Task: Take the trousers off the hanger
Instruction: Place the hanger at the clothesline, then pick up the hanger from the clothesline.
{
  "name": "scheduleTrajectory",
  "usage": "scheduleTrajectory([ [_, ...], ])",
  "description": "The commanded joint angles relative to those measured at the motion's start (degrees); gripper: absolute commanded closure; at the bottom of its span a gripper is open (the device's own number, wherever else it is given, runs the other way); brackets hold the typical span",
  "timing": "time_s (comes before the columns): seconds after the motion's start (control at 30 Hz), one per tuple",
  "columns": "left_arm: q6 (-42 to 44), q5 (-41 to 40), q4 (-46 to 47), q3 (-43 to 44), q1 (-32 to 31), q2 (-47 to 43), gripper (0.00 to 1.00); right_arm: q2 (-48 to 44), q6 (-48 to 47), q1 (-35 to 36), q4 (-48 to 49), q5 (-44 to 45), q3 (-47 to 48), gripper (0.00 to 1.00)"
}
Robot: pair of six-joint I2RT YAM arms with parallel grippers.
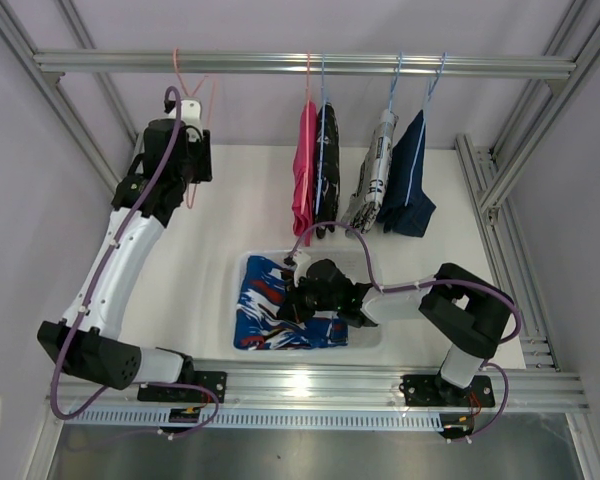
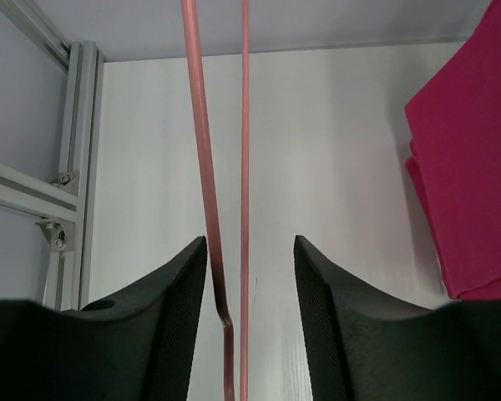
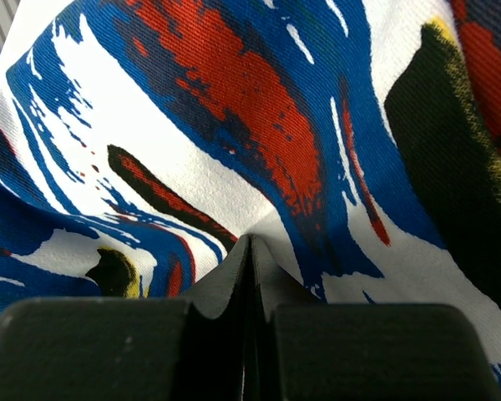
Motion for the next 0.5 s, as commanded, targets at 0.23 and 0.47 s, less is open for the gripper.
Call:
scheduleTrajectory([
  [0.23,-0.99,-3.76,-2.79,2.03,-1.00,-11.17,0.39,-3.52,-2.50,2.03,-8.55,2.39,1.46,0.91],
  [0.47,-0.10,-6.53,-4.37,4.58,-2.23,-16.53,0.23,-7.74,-3.73,2.56,-15.14,7.13,5.15,0.65],
])
